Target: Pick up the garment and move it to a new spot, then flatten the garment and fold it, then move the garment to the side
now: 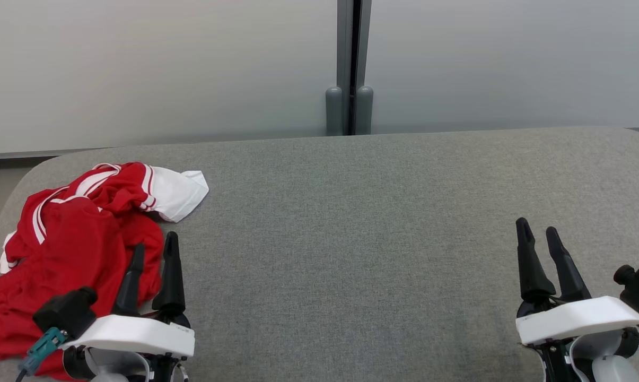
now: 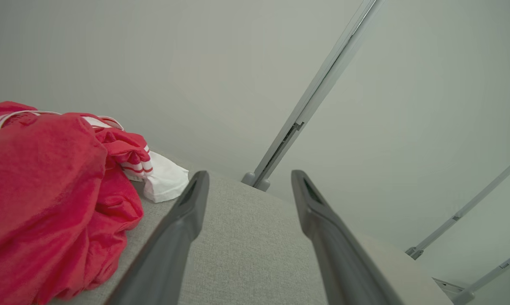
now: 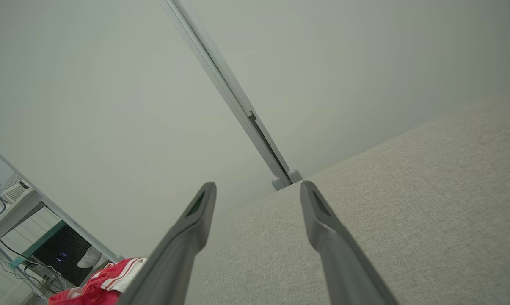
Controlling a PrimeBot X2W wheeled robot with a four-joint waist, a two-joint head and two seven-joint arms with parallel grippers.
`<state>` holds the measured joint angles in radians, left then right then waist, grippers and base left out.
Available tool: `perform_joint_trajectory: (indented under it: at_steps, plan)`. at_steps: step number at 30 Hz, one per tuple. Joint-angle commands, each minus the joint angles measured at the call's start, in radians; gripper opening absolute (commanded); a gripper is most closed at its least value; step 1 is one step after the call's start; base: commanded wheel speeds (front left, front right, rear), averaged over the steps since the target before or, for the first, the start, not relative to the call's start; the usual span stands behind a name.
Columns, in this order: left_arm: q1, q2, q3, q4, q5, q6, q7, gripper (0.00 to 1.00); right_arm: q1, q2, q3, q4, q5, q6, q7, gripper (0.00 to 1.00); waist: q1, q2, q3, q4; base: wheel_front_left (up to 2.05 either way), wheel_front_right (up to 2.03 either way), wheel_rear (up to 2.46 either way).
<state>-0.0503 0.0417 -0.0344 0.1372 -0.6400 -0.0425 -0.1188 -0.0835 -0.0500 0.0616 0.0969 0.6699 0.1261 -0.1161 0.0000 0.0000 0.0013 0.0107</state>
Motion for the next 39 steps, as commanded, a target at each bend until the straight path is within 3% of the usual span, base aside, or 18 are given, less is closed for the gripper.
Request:
perform_joint_trajectory:
  at_steps: [1,21,39]
  plan:
    - [-0.014,0.007,-0.002,-0.008,0.038,0.006,-0.009,1.0,-0.021,-0.009,0.001,-0.006,-0.039,0.004,-0.014,1.0,0.0,0.0,0.0,0.001,0.0,0.0,0.0]
    - [-0.022,0.01,-0.025,0.001,0.259,0.026,-0.061,1.0,-0.031,-0.002,-0.002,0.013,-0.29,0.005,-0.066,1.0,0.0,0.0,0.003,0.008,0.0,0.0,0.0]
    - [-0.015,0.01,-0.038,-0.01,0.392,0.034,-0.099,1.0,-0.033,-0.002,0.008,0.032,-0.427,0.006,-0.103,1.0,0.0,0.0,0.0,0.012,0.0,0.0,0.0]
